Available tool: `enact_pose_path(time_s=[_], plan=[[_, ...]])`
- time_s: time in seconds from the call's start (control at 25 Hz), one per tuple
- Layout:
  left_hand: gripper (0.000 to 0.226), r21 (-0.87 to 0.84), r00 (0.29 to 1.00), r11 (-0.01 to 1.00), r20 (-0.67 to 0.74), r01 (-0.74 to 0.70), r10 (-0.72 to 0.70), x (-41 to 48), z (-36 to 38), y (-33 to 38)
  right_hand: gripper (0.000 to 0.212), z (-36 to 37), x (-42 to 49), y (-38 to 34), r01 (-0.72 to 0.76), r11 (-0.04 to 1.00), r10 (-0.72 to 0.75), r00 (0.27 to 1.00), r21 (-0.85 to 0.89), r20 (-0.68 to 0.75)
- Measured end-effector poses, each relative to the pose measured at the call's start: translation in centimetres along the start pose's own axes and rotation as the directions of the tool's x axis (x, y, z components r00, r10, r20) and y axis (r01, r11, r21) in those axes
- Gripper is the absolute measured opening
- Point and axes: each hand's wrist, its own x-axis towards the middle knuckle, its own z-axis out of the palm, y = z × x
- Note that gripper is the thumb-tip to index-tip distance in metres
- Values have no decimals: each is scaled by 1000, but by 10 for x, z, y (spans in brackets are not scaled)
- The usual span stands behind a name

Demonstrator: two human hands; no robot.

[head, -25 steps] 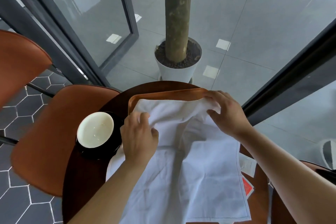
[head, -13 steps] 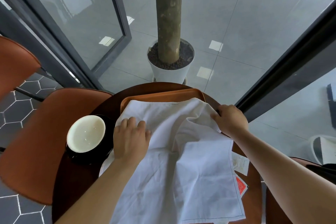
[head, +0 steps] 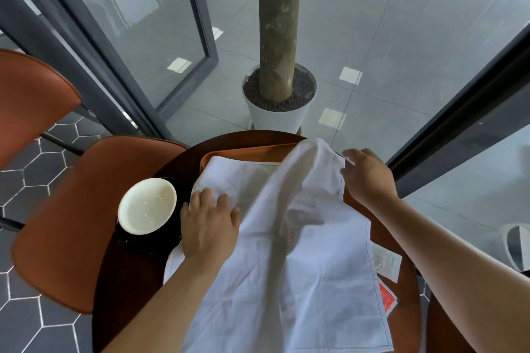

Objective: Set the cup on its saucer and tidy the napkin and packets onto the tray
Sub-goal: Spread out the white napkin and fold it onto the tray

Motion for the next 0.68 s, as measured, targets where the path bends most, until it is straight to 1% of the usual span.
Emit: enact_pose_path(time_s=[0.12,0.28,0.32,0.36,0.4,0.44,0.48,0.56,0.68], plan=[[35,3,998,999,-60,-36,36,-8,-1,2,31,4,-15,14,-12,997,11,1000,71,16],[33,-26,995,998,-74,-62,60,-28,-4,-2,16,2,-56,26,-80,952,71,997,294,41],[33,-29,994,997,-82,-73,71,-37,-5,-5,12,1,-69,26,-63,941,50,998,333,46],[34,-28,993,996,-90,-84,82,-47,-7,-8,9,-1,-83,25,-1,944,-8,1000,329,27],[34,-27,992,996,-89,-86,83,-58,-8,-12,10,-2,-96,24,90,955,-89,996,283,-19],[35,-32,994,997,-79,-73,71,-69,-9,-15,15,-2,-108,23,180,959,-168,983,219,-76],[36,-42,997,998,-63,-50,47,-79,-10,-19,22,-1,-118,21,239,957,-222,968,162,-119],[37,-59,999,998,-35,-8,6,-97,-12,-27,33,-3,-137,20,274,955,-258,957,113,-136],[34,-86,1000,996,-3,22,-22,-125,-9,-40,32,-8,-168,25,243,960,-228,966,138,-119]])
